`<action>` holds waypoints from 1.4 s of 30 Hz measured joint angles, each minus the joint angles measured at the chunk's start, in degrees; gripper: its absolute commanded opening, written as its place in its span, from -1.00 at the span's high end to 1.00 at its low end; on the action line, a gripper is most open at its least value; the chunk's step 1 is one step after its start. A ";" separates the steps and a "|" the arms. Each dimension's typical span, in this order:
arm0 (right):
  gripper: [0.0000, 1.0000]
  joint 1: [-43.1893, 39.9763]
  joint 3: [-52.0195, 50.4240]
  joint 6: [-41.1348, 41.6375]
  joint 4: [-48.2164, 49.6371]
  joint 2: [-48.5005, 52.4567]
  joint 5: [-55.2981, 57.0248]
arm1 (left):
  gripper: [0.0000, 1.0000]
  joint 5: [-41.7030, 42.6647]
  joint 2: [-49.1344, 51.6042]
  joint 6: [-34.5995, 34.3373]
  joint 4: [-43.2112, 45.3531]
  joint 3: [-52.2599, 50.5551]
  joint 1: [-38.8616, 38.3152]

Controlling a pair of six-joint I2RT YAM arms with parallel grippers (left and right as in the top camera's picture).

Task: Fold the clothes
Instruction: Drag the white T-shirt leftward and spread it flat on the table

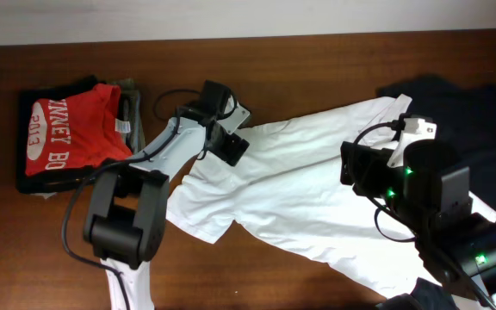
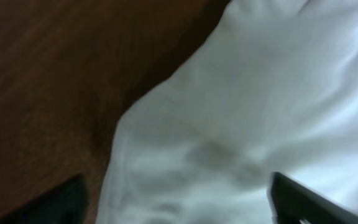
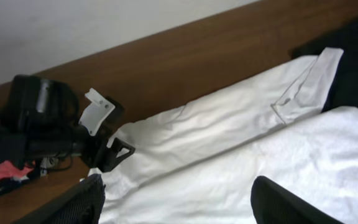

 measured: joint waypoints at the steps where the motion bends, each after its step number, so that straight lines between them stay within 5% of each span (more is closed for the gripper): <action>1: -0.60 0.00 0.00 0.02 -0.33 0.15 0.02 | 0.84 -0.55 1.42 0.31 -0.13 0.00 0.00; 2: -0.59 0.00 0.00 0.11 -0.33 0.20 0.02 | 0.99 -0.94 1.68 0.39 -0.55 0.11 0.07; 6: -0.59 0.00 0.00 0.17 -0.57 2.56 1.60 | 1.00 -9.90 1.53 -5.44 -6.62 0.98 -0.07; 10: -0.59 -1.11 0.02 0.96 -0.76 9.81 3.32 | 1.00 -19.69 1.07 -13.20 -15.21 0.98 10.88; 13: -0.57 -6.10 0.02 1.68 -1.64 13.97 2.60 | 0.44 -19.41 -3.98 -15.87 -16.48 0.17 19.63; 17: -0.61 -12.94 0.02 0.85 -1.64 16.28 -1.46 | -0.32 -9.81 -16.31 -13.79 -14.43 0.15 19.89; 23: -0.66 -13.22 0.02 -2.10 -1.95 16.26 -4.76 | -0.43 1.38 -12.94 -0.31 0.52 0.02 8.11; 30: -0.67 -13.22 0.02 -2.71 -2.67 16.26 -5.68 | -0.47 1.86 0.50 3.28 12.94 0.02 7.19; 31: -0.67 -13.22 0.02 -2.73 -2.91 16.26 -5.77 | -0.44 1.86 0.98 3.48 13.60 0.02 7.19; 32: -0.68 -13.22 0.02 -2.73 -3.26 16.26 -5.81 | -0.12 1.86 2.05 3.67 14.95 0.02 7.19; 34: -0.68 -13.22 0.02 -2.71 -3.32 16.26 -5.81 | 0.08 1.88 3.17 3.93 14.95 0.04 7.19; 36: -0.68 -13.22 0.02 -2.75 -3.41 16.26 -5.81 | 0.99 2.32 4.68 4.13 14.53 0.11 7.19; 39: -0.66 -13.22 0.02 -2.73 -3.48 16.41 -5.20 | 1.00 0.70 4.76 4.09 13.81 0.59 7.28; 42: -0.56 -14.29 0.15 -2.58 -3.45 20.48 -3.61 | 1.00 -10.38 5.70 0.87 11.74 3.30 9.79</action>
